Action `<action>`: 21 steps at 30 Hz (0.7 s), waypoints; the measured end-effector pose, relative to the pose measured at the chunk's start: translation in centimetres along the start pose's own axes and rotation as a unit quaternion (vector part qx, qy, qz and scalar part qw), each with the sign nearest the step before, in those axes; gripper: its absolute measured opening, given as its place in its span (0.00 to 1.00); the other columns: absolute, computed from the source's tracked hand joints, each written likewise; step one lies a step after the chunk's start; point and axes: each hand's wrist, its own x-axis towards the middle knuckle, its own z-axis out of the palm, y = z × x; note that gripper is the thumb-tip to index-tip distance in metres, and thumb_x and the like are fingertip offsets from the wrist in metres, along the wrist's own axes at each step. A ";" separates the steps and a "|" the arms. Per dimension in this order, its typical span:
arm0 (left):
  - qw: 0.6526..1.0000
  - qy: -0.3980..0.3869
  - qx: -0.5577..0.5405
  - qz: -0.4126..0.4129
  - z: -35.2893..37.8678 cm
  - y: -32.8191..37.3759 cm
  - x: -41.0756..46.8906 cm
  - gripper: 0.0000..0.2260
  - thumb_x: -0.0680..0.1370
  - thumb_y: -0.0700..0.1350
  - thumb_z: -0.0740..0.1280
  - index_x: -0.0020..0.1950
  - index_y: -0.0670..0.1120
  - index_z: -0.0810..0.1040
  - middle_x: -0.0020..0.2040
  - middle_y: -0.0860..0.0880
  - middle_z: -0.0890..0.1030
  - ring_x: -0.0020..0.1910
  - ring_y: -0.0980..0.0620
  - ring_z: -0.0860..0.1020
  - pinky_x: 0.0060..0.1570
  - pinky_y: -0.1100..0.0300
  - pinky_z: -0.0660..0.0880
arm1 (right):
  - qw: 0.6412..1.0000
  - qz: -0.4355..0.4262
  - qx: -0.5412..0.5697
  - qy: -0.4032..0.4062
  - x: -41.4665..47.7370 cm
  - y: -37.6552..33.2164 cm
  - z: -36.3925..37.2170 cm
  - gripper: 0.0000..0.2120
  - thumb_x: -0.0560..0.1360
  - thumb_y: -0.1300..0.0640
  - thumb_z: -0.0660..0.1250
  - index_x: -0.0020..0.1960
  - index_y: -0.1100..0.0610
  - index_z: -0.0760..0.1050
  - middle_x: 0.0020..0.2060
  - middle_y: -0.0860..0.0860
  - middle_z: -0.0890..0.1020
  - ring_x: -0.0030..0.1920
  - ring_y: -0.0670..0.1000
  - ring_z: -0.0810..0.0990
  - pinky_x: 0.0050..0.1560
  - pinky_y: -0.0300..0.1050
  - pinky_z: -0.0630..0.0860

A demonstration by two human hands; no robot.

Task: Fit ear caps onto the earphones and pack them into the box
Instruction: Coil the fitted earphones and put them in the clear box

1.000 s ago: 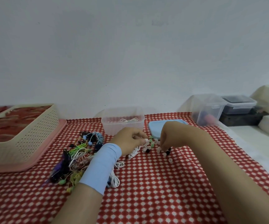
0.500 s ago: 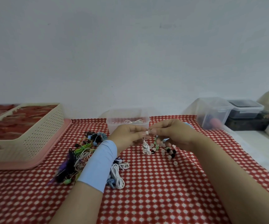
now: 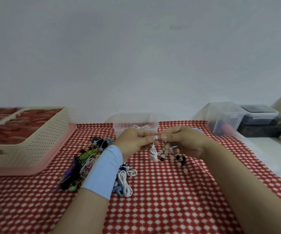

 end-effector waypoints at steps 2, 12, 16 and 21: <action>1.000 0.001 -0.018 0.002 0.1 0.1 -0.1 0.09 0.77 0.39 0.70 0.57 0.40 0.83 0.50 0.41 0.85 0.49 0.50 0.82 0.54 0.57 0.79 | 1.000 0.002 0.013 -0.005 0.0 0.0 0.0 0.12 0.69 0.59 0.74 0.52 0.60 0.86 0.46 0.56 0.86 0.35 0.46 0.80 0.27 0.35 0.70; 1.000 0.005 0.012 0.029 0.1 0.2 -0.3 0.07 0.77 0.39 0.70 0.53 0.44 0.84 0.45 0.44 0.86 0.49 0.47 0.80 0.59 0.50 0.77 | 0.999 0.021 0.023 -0.012 0.0 -0.1 0.5 0.08 0.71 0.59 0.72 0.49 0.58 0.86 0.41 0.53 0.86 0.34 0.45 0.80 0.25 0.34 0.71; 0.999 0.005 0.030 0.036 0.3 0.2 -0.4 0.07 0.77 0.39 0.70 0.54 0.45 0.84 0.45 0.45 0.86 0.46 0.53 0.83 0.51 0.62 0.79 | 0.999 0.034 0.018 0.011 0.0 -0.2 0.6 0.10 0.68 0.58 0.74 0.49 0.60 0.84 0.40 0.54 0.85 0.32 0.46 0.80 0.25 0.36 0.73; 0.999 0.031 0.001 0.023 0.2 0.4 -0.1 0.07 0.77 0.39 0.70 0.54 0.44 0.83 0.45 0.46 0.86 0.47 0.53 0.84 0.45 0.65 0.78 | 0.999 0.000 -0.024 0.038 -0.1 -0.2 0.7 0.15 0.69 0.53 0.74 0.54 0.59 0.85 0.47 0.55 0.87 0.36 0.48 0.81 0.31 0.40 0.74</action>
